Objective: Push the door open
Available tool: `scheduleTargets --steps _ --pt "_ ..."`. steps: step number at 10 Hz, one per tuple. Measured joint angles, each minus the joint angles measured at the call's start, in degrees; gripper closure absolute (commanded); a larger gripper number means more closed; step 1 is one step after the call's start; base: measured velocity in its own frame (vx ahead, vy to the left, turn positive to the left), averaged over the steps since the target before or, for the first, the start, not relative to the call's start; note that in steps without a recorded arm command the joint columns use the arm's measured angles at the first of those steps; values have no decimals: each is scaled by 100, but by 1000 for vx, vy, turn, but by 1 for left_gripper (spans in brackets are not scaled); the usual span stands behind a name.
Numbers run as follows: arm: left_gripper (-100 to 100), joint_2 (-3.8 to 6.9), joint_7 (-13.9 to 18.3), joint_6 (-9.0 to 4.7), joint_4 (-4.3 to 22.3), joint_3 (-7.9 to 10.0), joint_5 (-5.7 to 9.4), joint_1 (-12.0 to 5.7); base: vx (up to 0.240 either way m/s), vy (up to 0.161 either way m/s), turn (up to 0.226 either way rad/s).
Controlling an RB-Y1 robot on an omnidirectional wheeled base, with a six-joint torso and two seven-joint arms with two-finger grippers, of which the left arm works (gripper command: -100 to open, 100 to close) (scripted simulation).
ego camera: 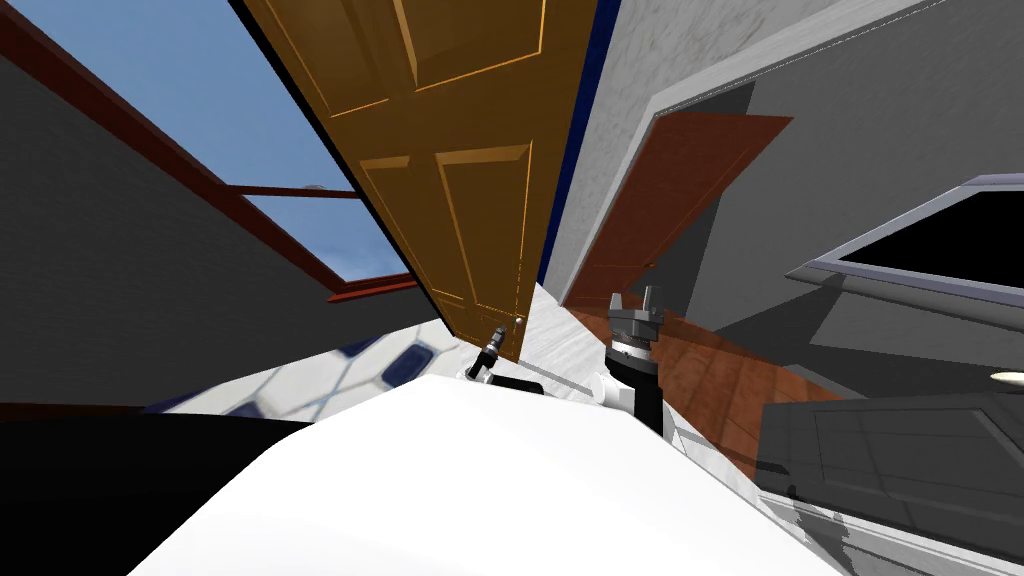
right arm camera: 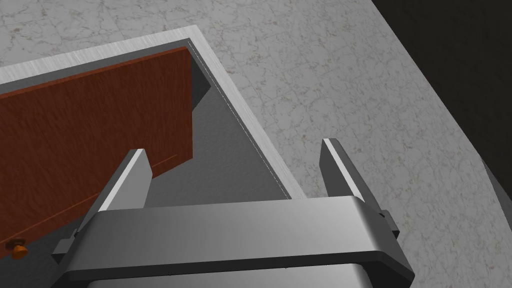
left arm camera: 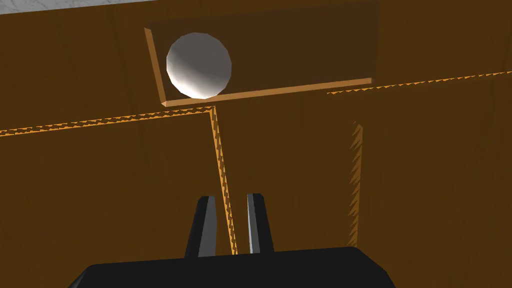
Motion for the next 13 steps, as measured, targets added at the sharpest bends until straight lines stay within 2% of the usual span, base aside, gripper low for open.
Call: scheduleTargets --steps 1,3,4,5,6,8,10,11,12,13 --pt "-100 36 -94 22 -193 -154 73 163 -71 38 122" --pt "-100 -8 -259 -99 -181 -454 242 274 -60 20 97" --pt "-100 25 -311 -60 -356 -533 279 386 -36 14 73" --pt "-100 0 -365 -64 -400 -638 333 449 -58 18 143" --pt "-100 -69 -442 -102 -407 -764 405 496 -44 12 43" --pt "-100 -88 -513 -114 -531 -918 488 611 -30 8 48" --pt "-100 -95 -594 -61 -761 -1049 549 774 -49 4 104" --pt "-100 -139 -667 -18 -936 -1172 615 893 -36 -2 24" --pt "-100 -145 -685 -8 -956 -1188 623 906 147 -45 -48" --pt "-100 -55 -671 -1 -926 -1155 617 871 215 -76 -12"
